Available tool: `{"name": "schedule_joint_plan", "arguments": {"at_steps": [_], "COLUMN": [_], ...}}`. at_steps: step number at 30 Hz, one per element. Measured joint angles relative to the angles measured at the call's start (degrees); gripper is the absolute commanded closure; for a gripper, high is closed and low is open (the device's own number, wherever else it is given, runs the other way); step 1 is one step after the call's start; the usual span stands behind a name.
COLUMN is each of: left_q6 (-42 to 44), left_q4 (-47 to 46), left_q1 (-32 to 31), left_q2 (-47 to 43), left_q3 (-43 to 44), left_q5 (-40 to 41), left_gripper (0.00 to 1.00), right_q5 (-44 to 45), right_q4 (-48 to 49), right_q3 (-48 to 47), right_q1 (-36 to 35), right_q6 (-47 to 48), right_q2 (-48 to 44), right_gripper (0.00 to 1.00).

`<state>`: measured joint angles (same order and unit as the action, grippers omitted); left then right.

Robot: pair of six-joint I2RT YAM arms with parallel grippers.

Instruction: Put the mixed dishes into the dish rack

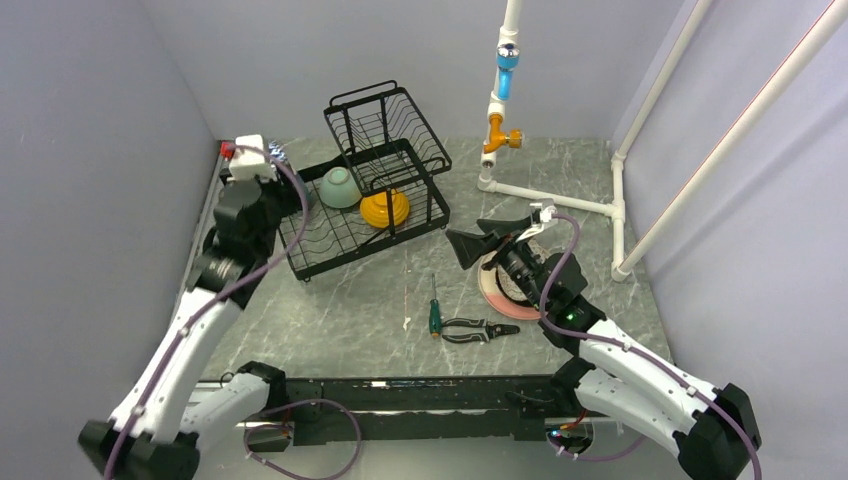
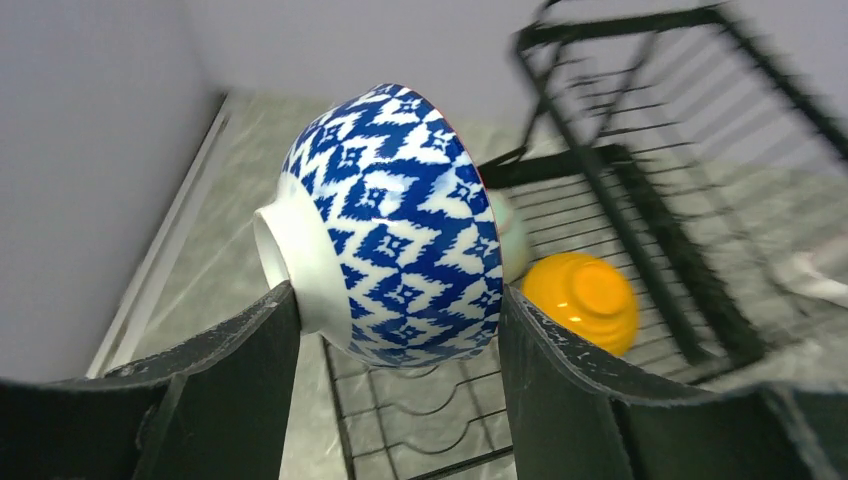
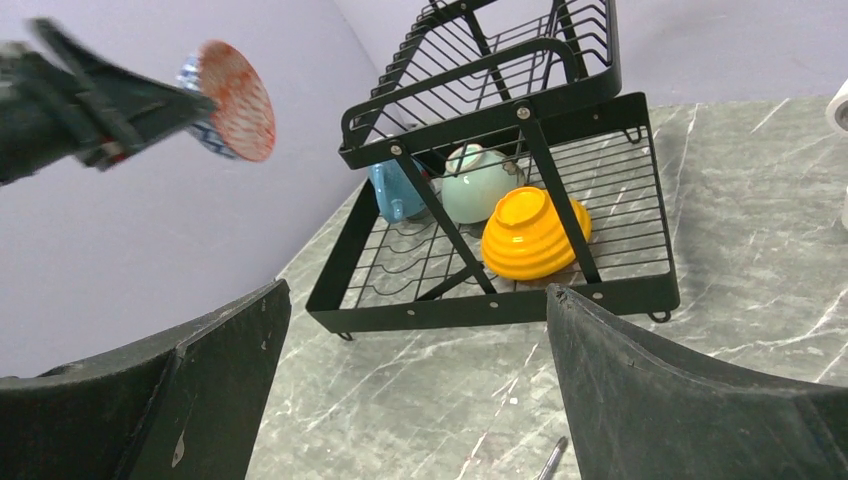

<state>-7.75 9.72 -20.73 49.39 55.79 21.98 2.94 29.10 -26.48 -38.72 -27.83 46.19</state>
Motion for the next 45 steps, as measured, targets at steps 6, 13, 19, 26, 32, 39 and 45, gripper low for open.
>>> {"name": "schedule_joint_plan", "arguments": {"at_steps": [6,13,19,26,32,39,45], "left_q6": [-13.1,-20.8,-23.5,-24.6,-24.6,-24.3,-23.8], "left_q4": [15.4,27.1,31.6,32.2,33.2,33.4,32.7], "left_q1": [9.7,11.1,11.1,9.9,9.4,9.0,9.0], "left_q2": [18.5,30.9,35.8,40.8,43.3,46.5,48.6], "left_q3": [10.4,16.4,18.4,19.5,20.5,23.7,25.0], "left_q5": [1.2,-0.6,-2.9,-4.3,-4.1,-2.3,-0.5], "left_gripper": [1.0,1.0,1.0,1.0,1.0,0.86,0.68], "right_q5": [0.2,1.6,2.1,2.6,2.6,2.6,2.8], "right_q4": [-1.7,-3.2,-3.6,-3.8,-3.8,-3.8,-3.8], "right_q3": [0.0,0.0,0.0,0.1,0.3,0.8,0.9], "right_q1": [0.0,0.0,0.0,0.0,0.0,0.0,0.0], "right_q6": [0.2,0.7,0.8,0.8,0.8,0.8,0.8], "right_q2": [-2.1,-5.7,-6.5,-6.7,-6.7,-6.7,-6.7], "right_gripper": [0.0,0.0,0.0,0.0,0.0,0.0,0.0]}}
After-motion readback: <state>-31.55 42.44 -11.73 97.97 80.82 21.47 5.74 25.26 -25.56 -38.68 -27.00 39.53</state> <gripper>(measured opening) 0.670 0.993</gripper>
